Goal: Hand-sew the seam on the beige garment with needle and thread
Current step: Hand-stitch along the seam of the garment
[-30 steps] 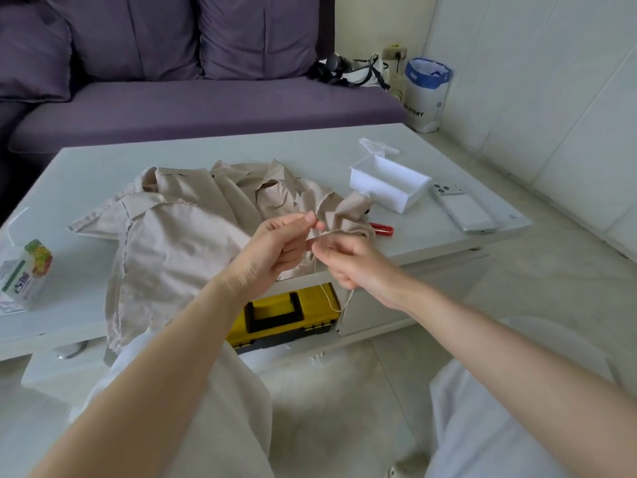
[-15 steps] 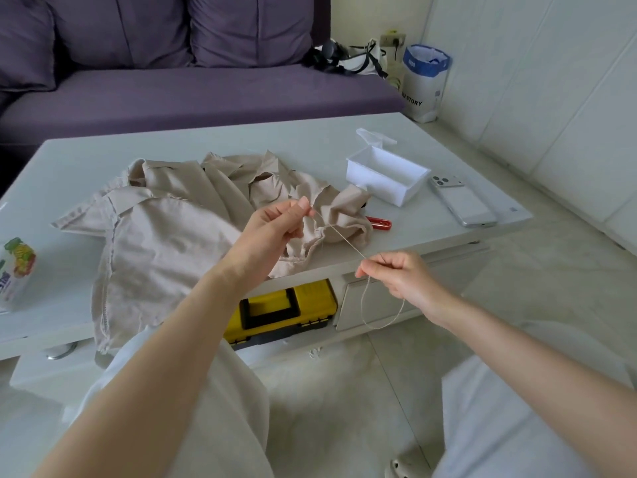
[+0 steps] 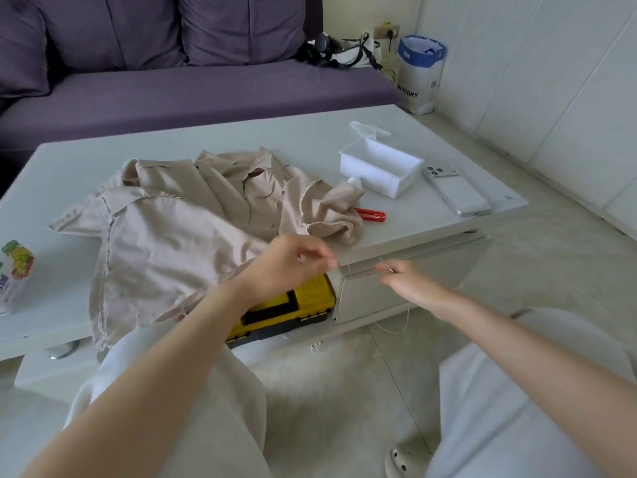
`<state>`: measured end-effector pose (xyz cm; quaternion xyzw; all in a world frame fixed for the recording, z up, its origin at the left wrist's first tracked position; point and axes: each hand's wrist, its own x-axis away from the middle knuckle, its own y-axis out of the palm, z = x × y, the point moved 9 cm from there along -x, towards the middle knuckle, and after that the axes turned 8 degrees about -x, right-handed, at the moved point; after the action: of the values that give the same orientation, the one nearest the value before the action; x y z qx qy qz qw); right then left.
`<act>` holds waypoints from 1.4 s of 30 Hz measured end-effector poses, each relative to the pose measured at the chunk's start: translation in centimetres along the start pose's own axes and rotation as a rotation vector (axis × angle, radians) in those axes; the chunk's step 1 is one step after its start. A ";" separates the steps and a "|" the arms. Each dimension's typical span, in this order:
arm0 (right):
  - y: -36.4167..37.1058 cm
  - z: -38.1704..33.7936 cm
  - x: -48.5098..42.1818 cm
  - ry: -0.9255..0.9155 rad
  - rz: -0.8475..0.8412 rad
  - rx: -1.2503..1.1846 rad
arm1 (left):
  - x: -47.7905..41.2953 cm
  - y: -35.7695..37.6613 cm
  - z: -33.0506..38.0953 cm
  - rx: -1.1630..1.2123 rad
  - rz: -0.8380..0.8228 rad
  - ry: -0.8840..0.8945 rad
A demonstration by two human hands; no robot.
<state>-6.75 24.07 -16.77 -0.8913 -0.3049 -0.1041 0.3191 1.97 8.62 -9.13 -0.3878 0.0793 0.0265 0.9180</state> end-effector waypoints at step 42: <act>0.2 -8.4 -4.3 -0.498 0.118 -0.181 | -1.2 -0.6 -3.6 -0.597 0.369 -0.350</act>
<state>-10.01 16.58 -11.97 -0.9306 -0.3111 0.1100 0.1588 0.41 5.65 -10.93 -0.6067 -0.0210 0.2786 0.7442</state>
